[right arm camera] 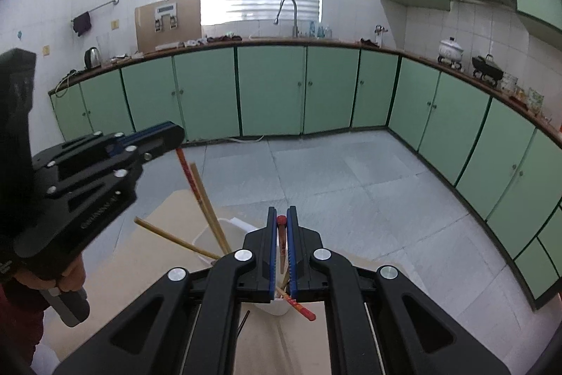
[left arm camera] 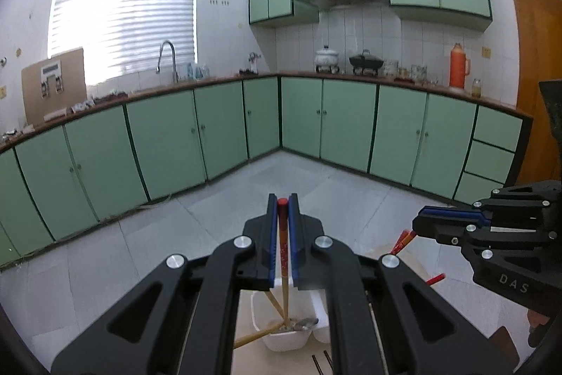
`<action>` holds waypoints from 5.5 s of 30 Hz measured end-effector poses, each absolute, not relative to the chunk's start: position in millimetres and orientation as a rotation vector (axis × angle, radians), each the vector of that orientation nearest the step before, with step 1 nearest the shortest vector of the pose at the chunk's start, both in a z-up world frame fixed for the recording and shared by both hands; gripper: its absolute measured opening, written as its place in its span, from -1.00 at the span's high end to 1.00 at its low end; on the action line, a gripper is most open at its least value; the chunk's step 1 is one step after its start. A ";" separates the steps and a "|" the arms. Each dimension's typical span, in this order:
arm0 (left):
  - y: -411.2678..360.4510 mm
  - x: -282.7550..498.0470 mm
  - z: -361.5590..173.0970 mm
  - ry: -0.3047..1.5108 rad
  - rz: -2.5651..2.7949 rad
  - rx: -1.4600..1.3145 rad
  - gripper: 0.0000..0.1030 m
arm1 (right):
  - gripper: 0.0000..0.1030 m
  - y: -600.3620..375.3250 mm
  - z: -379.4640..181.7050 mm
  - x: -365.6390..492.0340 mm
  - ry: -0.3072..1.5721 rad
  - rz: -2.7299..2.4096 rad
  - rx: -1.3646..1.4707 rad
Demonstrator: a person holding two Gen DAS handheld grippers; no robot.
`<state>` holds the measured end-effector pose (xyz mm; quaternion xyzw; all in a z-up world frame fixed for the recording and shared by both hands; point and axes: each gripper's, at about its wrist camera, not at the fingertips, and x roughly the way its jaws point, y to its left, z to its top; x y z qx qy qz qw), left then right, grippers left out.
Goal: Organize utensils
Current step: 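Lift both red chopsticks over the white holder and open both tools to drop them in, then move both open tools back down to the two black chopsticks, then grasp a black chopstick with the right tool while the left tool grasps the other, then lift both black chopsticks up and carry them over the white holder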
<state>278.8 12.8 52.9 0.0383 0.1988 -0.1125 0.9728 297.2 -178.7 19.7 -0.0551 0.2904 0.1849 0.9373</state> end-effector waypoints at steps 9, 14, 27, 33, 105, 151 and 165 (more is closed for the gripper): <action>35.8 288.8 25.7 0.480 -0.234 0.053 0.73 | 0.85 -186.7 10.5 285.9 0.590 0.379 -0.091; 44.2 266.0 35.0 0.427 -0.230 0.043 0.29 | 0.76 -204.1 20.3 265.6 0.538 0.358 -0.056; 53.5 155.2 1.3 0.325 -0.169 0.030 -0.37 | -0.17 -230.9 -31.8 189.7 0.459 0.268 0.076; 61.9 130.9 -41.2 0.387 -0.146 0.018 -0.62 | -0.56 -235.0 -83.8 172.0 0.522 0.215 0.123; 60.5 82.5 -162.7 0.799 -0.120 0.087 -0.76 | 0.87 -156.0 -214.2 81.4 0.819 0.231 0.004; 7.5 69.5 -157.3 0.820 -0.266 0.129 0.87 | 0.88 -210.0 -202.4 76.0 0.775 0.169 0.112; 18.8 55.9 -69.6 0.609 -0.251 0.108 0.88 | 0.88 -219.8 -131.5 66.7 0.599 0.202 0.082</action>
